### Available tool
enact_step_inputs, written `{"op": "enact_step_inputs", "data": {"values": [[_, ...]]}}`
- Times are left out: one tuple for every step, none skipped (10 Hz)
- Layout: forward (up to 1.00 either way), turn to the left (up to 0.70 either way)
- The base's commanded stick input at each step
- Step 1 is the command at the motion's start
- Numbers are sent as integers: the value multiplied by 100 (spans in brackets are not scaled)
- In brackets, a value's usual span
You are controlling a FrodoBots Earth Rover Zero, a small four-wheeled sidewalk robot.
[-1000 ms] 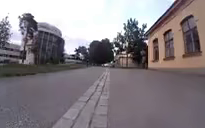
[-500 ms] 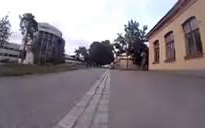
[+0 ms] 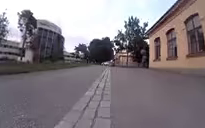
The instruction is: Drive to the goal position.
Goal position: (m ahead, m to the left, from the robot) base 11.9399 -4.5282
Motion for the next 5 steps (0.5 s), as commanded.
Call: {"op": "enact_step_inputs", "data": {"values": [[45, 0], [45, 0], [45, 0], [45, 0], [45, 0]]}}
